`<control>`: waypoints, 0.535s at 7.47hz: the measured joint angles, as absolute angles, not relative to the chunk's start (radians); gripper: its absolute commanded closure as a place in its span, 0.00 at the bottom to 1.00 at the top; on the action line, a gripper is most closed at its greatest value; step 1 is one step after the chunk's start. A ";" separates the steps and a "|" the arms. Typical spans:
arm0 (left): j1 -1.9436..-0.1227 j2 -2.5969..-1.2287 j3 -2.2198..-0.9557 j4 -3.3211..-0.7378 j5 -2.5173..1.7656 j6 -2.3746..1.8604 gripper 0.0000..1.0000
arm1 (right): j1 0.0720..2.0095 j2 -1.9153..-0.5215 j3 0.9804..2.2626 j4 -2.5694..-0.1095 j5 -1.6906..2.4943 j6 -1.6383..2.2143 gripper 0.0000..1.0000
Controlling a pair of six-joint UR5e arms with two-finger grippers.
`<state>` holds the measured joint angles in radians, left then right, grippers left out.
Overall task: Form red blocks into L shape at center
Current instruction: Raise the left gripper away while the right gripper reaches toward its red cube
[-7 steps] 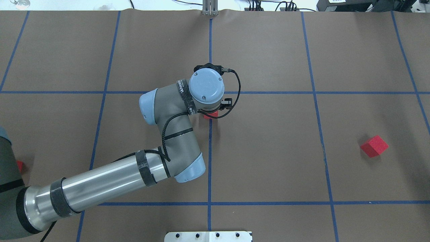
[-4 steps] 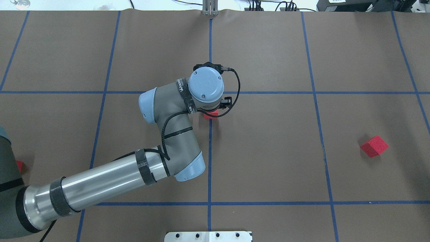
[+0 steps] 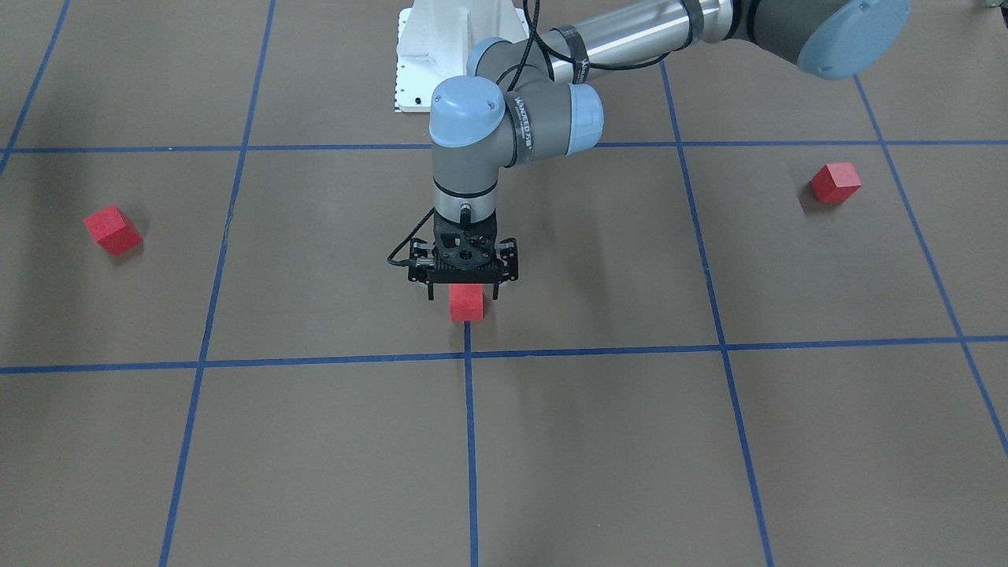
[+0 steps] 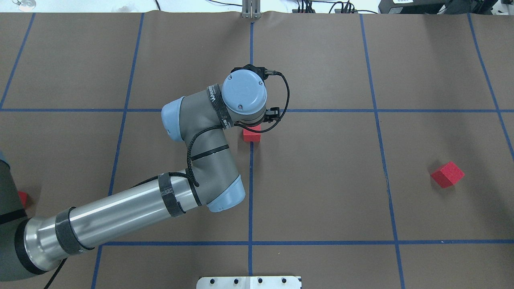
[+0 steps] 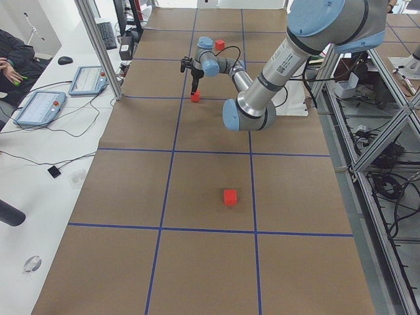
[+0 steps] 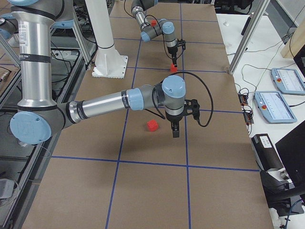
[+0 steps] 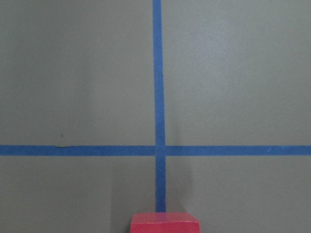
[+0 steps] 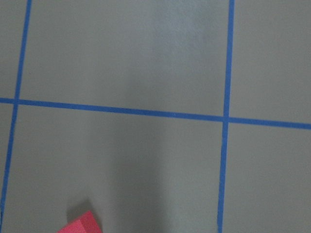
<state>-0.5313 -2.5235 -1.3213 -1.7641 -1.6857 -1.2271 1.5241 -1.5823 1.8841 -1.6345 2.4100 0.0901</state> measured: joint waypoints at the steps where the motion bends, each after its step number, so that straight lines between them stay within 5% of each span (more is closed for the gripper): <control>1: -0.556 -2.521 -1.339 -1.762 -1.727 -1.227 0.01 | 1.507 -1.576 1.863 -1.627 2.452 0.092 0.01; 4: -0.651 -2.460 -1.433 -1.715 -1.835 -1.215 0.01 | 1.419 -1.640 1.841 -1.364 2.526 0.090 0.00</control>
<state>-0.6510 -2.4604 -1.4327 -1.7153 -1.8351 -1.2152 1.4191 -1.6398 1.8408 -1.3641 2.5258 0.0899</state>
